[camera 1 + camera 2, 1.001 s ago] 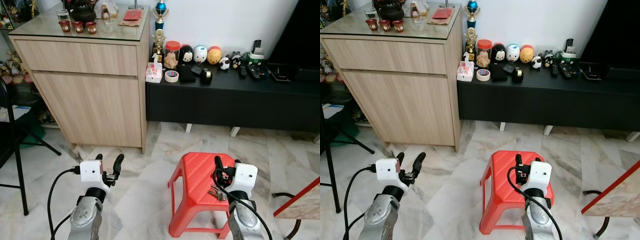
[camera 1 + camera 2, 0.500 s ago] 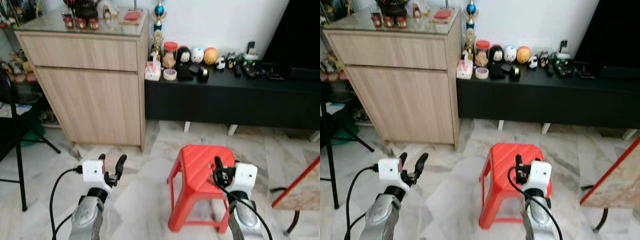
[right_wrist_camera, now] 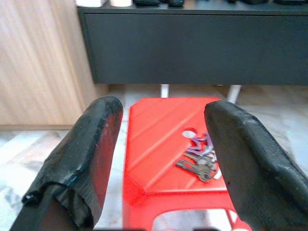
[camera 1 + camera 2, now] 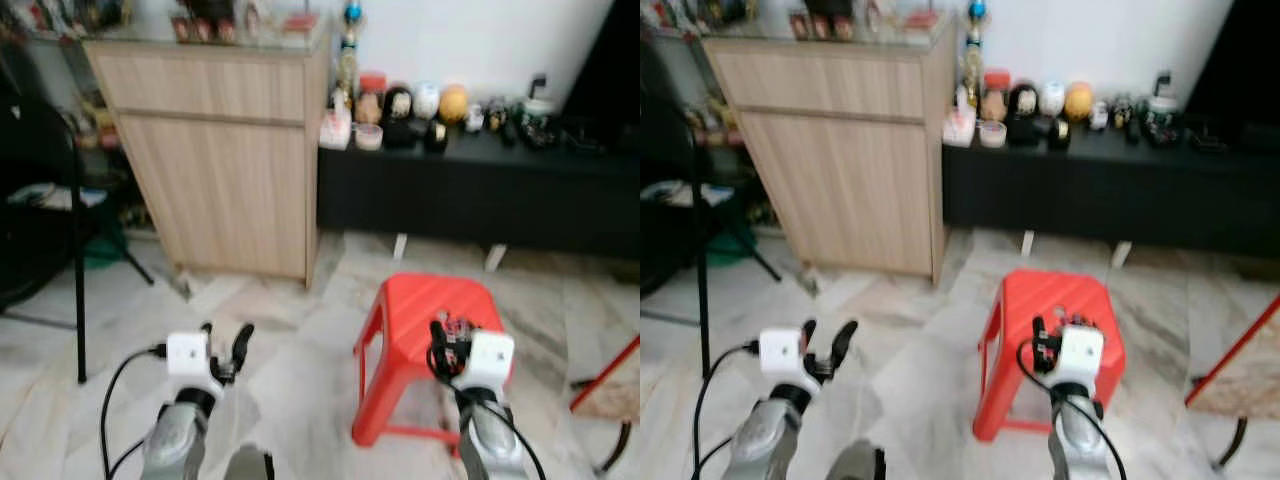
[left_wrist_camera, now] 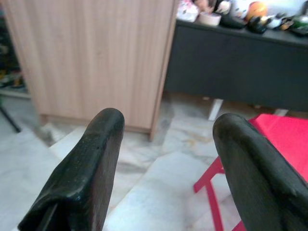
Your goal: Hang keys on a hook
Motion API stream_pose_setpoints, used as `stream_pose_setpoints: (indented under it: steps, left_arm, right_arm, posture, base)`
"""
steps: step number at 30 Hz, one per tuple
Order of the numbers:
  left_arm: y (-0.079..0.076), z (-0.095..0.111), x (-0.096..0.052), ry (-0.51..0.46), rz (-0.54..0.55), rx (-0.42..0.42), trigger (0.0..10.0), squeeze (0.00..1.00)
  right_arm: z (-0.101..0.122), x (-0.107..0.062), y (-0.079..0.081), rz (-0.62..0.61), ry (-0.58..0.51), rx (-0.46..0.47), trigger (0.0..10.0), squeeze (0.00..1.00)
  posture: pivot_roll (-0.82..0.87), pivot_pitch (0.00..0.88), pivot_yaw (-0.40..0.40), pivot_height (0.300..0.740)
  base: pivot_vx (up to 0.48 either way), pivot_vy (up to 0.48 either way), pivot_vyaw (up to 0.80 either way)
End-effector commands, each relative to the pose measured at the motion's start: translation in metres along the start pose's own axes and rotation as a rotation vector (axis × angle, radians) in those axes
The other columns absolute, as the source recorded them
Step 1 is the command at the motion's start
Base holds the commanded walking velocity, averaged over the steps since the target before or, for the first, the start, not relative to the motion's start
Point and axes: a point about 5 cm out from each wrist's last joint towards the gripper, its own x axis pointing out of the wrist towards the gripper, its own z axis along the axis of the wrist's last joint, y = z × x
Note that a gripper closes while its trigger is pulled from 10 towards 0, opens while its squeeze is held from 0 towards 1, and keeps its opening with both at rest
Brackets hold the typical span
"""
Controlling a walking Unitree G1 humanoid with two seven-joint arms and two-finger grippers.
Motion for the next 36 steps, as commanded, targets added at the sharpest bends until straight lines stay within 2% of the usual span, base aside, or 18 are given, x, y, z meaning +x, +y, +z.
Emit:
stream_pose_setpoints:
  steps: [1, 17, 19, 20, 36]
  left_arm:
    - [-0.0045, 0.0048, 0.0052, -0.008, -0.027, 0.0, 10.0, 0.0]
    - [-0.007, 0.0033, 0.0059, 0.001, -0.037, 0.003, 10.0, 0.0]
    - [-0.007, 0.0032, 0.0061, 0.001, -0.036, 0.0, 10.0, 0.0]
    - [-0.0073, 0.0031, 0.0063, 0.001, -0.035, 0.0, 10.0, 0.0]
    - [-0.0055, 0.0047, 0.0064, -0.006, -0.026, 0.009, 10.0, 0.0]
  right_arm:
    - [0.0008, 0.0002, -0.0022, -0.009, -0.001, 0.009, 10.0, 0.0]
    - [0.0004, 0.0017, -0.002, -0.014, 0.005, 0.023, 10.0, 0.0]
    - [0.0002, 0.0019, -0.002, -0.018, 0.005, 0.026, 10.0, 0.0]
    - [0.0009, 0.0018, -0.0026, -0.032, -0.011, 0.053, 10.0, 0.0]
    - [0.0023, 0.0044, -0.0029, -0.038, -0.009, 0.057, 10.0, 0.0]
  posture:
    - [0.02, 0.0, -0.08, 0.657]
    - [0.02, 0.0, -0.085, 0.657]
    - [0.02, 0.0, -0.084, 0.647]
    - [0.02, 0.0, -0.085, 0.639]
    - [0.03, 0.001, -0.086, 0.639]
  base:
    - [0.0, 0.0, 0.0]
    - [0.0, 0.0, 0.0]
    - [0.0, 0.0, 0.0]
    - [0.24, 0.0, 0.0]
    - [0.3, 0.0, 0.0]
